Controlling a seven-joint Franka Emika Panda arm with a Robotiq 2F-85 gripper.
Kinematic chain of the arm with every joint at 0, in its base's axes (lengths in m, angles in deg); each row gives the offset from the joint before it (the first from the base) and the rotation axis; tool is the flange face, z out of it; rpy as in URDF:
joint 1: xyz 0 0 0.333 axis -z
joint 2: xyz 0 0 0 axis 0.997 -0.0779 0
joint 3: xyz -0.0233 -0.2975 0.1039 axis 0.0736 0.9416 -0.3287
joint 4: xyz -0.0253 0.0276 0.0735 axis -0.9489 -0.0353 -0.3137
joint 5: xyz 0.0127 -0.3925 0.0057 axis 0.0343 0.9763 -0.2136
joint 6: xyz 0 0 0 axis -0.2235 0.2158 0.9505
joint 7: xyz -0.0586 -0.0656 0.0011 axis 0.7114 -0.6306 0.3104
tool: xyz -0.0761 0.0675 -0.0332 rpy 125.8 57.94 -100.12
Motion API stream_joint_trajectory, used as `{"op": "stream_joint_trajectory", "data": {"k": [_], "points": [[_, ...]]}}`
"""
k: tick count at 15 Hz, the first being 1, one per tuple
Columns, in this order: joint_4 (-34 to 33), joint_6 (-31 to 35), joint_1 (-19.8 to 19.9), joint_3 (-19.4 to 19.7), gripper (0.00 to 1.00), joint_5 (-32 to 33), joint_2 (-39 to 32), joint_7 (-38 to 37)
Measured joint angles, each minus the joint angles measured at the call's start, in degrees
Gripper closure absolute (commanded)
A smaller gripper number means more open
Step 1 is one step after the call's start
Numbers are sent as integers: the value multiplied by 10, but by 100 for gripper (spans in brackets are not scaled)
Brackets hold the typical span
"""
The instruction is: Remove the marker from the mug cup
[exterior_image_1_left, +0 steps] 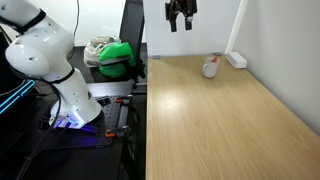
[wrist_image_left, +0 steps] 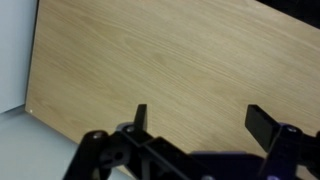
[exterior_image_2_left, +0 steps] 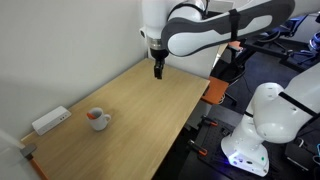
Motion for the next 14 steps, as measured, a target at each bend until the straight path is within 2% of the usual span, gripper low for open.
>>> {"op": "stream_joint_trajectory", "data": {"k": [8, 14], "points": [[38, 243, -6, 9, 0, -20, -71, 30], [47, 400, -30, 15, 0, -149, -136, 112]]}}
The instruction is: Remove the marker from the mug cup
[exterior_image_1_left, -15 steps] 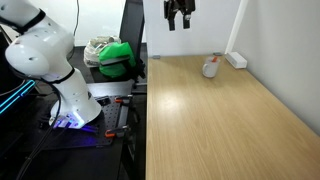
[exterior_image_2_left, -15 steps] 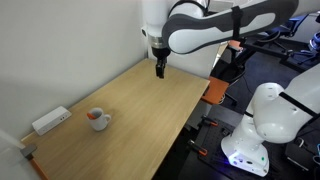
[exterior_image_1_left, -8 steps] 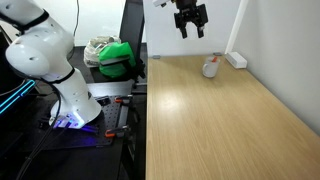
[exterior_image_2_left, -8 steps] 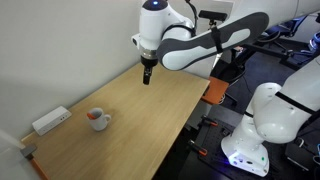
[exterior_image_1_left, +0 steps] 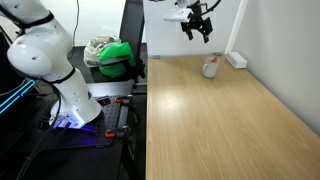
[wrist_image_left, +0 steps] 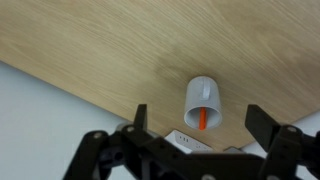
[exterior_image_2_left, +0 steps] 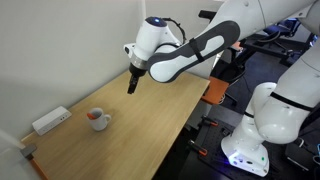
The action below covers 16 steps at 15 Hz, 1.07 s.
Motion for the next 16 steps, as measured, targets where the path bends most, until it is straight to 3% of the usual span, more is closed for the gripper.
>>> {"op": "stream_joint_trajectory", "data": {"k": [5, 11, 16], "points": [[-2, 77, -26, -1, 0, -115, -46, 74], [-35, 114, -42, -14, 0, -256, -96, 179], [-69, 122, -42, -26, 0, -299, -134, 213]]}}
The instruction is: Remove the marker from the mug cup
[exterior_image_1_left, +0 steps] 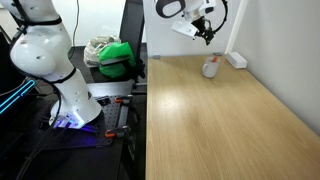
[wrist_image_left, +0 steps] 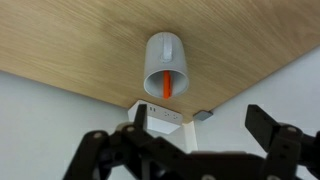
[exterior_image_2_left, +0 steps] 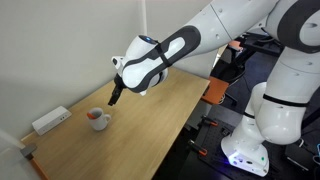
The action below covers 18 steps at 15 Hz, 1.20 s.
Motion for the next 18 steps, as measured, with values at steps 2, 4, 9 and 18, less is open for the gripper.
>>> {"op": "stream_joint_trajectory", "data": {"k": [2, 4, 9, 18], "points": [[-4, 0, 0, 0, 0, 0, -5, 0], [-5, 1, 0, 0, 0, 0, -5, 0], [0, 58, -2, -4, 0, 2, -18, -1], [1, 201, -6, -57, 0, -23, -90, -3]]}}
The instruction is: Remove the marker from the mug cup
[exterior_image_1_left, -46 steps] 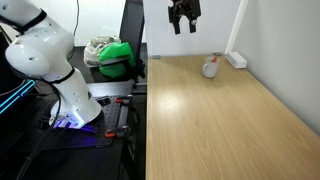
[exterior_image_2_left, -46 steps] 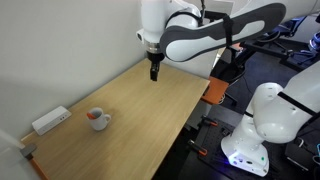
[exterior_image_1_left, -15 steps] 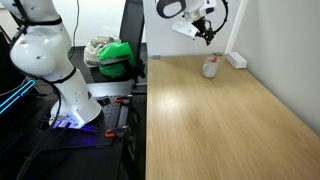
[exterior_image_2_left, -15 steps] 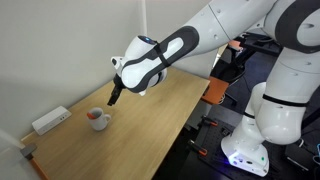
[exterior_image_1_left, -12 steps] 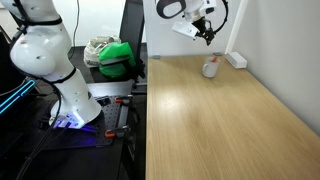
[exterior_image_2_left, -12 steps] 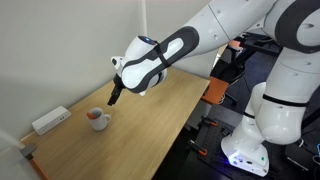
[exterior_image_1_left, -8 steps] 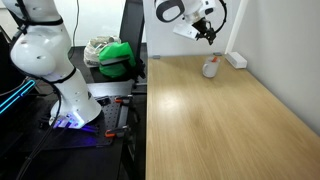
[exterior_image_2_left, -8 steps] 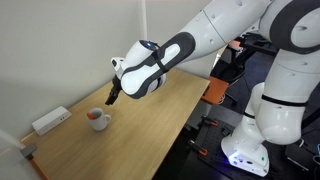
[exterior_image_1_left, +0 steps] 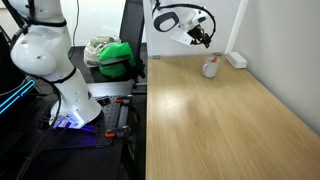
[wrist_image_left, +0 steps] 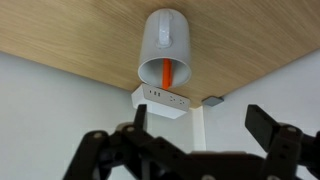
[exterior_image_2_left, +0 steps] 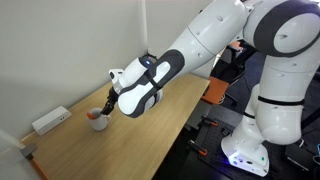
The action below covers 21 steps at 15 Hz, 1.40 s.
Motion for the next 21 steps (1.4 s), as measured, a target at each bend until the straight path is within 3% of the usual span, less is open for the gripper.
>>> {"op": "stream_joint_trajectory", "data": {"k": [13, 16, 21], "points": [[-56, 19, 0, 7, 0, 0, -75, -9], [-60, 18, -3, 31, 0, 126, -87, -140], [-78, 0, -59, 94, 0, 129, -101, -176]]}}
